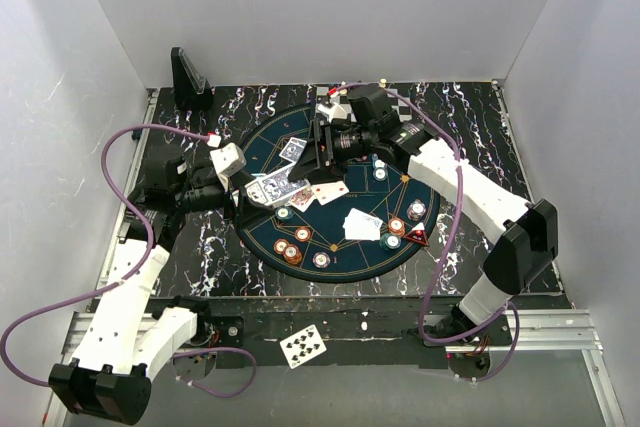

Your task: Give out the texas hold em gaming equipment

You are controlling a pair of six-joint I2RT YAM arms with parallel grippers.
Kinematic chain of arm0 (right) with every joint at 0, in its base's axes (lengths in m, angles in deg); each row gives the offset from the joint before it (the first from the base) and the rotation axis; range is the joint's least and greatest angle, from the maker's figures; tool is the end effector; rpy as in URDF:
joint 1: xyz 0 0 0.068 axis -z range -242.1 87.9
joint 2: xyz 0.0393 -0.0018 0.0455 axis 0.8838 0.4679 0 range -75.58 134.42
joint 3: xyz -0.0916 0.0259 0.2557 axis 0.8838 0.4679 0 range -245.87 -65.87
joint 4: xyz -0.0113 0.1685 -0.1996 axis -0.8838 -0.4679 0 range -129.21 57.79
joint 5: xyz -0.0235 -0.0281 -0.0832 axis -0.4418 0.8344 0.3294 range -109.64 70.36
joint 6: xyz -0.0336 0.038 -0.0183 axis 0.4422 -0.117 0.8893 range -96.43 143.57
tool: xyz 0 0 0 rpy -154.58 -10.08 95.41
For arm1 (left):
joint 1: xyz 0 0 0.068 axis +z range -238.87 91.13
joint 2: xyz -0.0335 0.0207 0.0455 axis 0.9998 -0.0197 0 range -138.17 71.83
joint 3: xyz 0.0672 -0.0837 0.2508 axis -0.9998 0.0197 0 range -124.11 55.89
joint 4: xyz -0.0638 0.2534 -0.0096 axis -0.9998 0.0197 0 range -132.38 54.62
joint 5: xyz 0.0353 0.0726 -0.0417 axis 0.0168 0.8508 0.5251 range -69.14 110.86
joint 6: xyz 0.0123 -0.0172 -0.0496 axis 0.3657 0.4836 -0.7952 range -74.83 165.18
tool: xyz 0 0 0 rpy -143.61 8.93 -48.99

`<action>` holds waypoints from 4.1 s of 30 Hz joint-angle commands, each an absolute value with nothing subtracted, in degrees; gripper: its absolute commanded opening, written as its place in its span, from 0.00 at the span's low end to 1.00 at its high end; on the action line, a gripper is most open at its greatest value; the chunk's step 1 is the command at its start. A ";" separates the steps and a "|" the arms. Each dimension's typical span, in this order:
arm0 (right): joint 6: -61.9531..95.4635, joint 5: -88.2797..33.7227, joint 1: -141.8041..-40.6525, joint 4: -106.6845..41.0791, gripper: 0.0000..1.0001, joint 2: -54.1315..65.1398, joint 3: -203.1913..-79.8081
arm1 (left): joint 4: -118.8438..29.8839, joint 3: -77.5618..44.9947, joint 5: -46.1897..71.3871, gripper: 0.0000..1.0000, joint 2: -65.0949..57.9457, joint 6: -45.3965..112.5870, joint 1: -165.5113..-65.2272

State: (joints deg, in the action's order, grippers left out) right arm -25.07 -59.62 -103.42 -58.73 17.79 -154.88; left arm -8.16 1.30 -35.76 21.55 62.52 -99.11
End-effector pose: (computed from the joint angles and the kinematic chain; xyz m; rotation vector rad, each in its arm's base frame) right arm 0.2637 0.2623 0.3663 -0.3398 2.4183 1.5742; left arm 0.1643 -0.0599 0.3481 1.0123 1.6785 -0.9391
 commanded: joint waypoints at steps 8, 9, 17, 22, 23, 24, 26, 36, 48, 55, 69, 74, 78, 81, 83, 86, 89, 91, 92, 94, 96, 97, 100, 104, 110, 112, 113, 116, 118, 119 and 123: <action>-22.49 -59.01 -101.74 -60.68 0.49 14.16 -156.22 | -10.03 0.95 -37.59 0.00 22.79 62.14 -98.98; -22.57 -59.19 -101.83 -60.60 0.49 14.16 -156.13 | -10.03 0.87 -37.59 0.00 22.79 62.14 -98.98; -22.48 -59.19 -100.95 -60.95 0.41 12.67 -155.43 | -10.03 1.13 -37.50 0.00 22.88 62.22 -98.98; -22.75 -59.19 -99.63 -60.95 0.40 11.00 -154.81 | -10.03 1.13 -37.59 0.00 22.70 62.31 -98.98; -22.84 -59.36 -99.46 -60.95 0.39 10.91 -154.72 | -10.03 1.13 -37.59 0.00 22.70 62.31 -98.98; -22.84 -59.54 -99.37 -60.95 0.39 10.73 -154.55 | -10.03 1.13 -37.67 0.00 22.70 62.31 -98.98; -22.84 -59.54 -99.10 -60.95 0.38 10.38 -154.29 | -10.03 1.22 -37.68 0.00 22.70 62.23 -98.98; -23.54 -61.39 -99.89 -59.01 0.77 10.91 -153.14 | -10.03 1.04 -37.94 0.00 22.79 62.14 -98.98; -26.18 -61.65 -103.93 -54.53 0.86 17.15 -155.34 | -10.12 0.69 -37.94 0.00 22.52 61.88 -98.98; -26.88 -61.65 -104.38 -54.00 0.63 17.32 -154.20 | -10.03 0.52 -37.94 0.00 22.44 61.79 -98.98; -26.00 -60.94 -101.83 -57.08 0.44 13.55 -152.27 | -10.21 0.43 -37.94 0.00 22.44 61.79 -98.98; -26.18 -61.30 -100.95 -57.52 0.42 12.40 -151.38 | -10.21 0.51 -37.94 0.00 22.35 61.79 -98.98; -26.26 -61.65 -100.60 -57.96 0.40 11.96 -151.30 | -10.21 0.43 -37.94 0.00 22.35 61.70 -98.98; -26.35 -61.82 -100.42 -58.13 0.37 11.79 -151.38 | -10.38 0.51 -37.85 0.00 22.35 61.61 -98.98; -26.35 -61.83 -100.16 -58.48 0.34 11.52 -151.38 | -10.38 0.51 -37.85 0.00 22.35 61.61 -98.98; -26.26 -62.17 -99.46 -59.01 0.33 10.82 -150.95 | -10.47 0.51 -37.76 0.00 22.35 61.61 -98.98; -26.70 -62.96 -98.40 -58.66 0.32 9.68 -149.72 | -10.47 0.51 -37.76 0.00 22.44 61.70 -98.98; -27.14 -63.75 -97.61 -57.79 0.31 8.80 -148.49 | -10.47 0.60 -37.85 0.00 22.35 61.61 -98.98; -27.67 -64.19 -97.09 -57.26 0.31 8.28 -147.70 | -10.47 0.60 -37.76 0.00 22.35 61.61 -98.98; -29.60 -65.77 -96.56 -53.76 0.30 7.22 -144.89 | -10.47 0.60 -37.76 0.00 22.44 61.70 -98.98; -31.01 -66.92 -96.29 -51.73 0.29 6.52 -143.30 | -10.47 0.78 -37.76 0.00 22.44 61.61 -98.98; -31.53 -67.44 -96.12 -51.11 0.28 6.43 -142.86 | -10.47 0.87 -37.76 0.00 22.44 61.61 -98.89; -33.20 -68.94 -95.33 -48.92 0.25 5.73 -141.37 | -10.47 0.78 -37.76 0.00 22.61 61.43 -98.98; -35.05 -69.21 -93.66 -45.48 0.20 4.58 -138.56 | -10.47 0.78 -37.41 0.00 22.79 61.44 -98.98; -34.88 -69.65 -91.72 -43.29 0.11 7.56 -134.78 | -10.30 0.95 -37.15 0.00 23.05 61.43 -98.98; -34.70 -69.21 -91.28 -41.97 0.04 9.40 -133.11 | -10.21 0.95 -36.89 0.00 23.31 61.52 -98.98; -34.79 -69.29 -91.02 -40.14 0.02 10.54 -132.32 | -10.12 0.95 -36.80 0.00 23.40 61.52 -98.98; -34.00 -68.25 -90.23 -36.87 0.01 14.32 -131.17 | -9.77 0.69 -36.53 0.00 23.58 61.79 -98.98; -32.69 -67.28 -89.53 -35.29 0.01 17.83 -131.52 | -9.59 0.52 -36.53 0.00 23.49 61.87 -98.89; -31.64 -66.58 -89.09 -34.85 0.01 19.42 -132.04 | -9.42 0.34 -36.53 0.00 23.58 61.79 -98.98; -27.51 -64.38 -87.94 -36.07 0.01 27.67 -136.08 | -8.80 -0.01 -36.36 0.00 23.75 62.05 -98.98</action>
State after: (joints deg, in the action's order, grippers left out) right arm -32.53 -66.68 -89.30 -38.34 22.07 -131.88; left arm -8.53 1.32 -36.35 22.51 61.64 -99.11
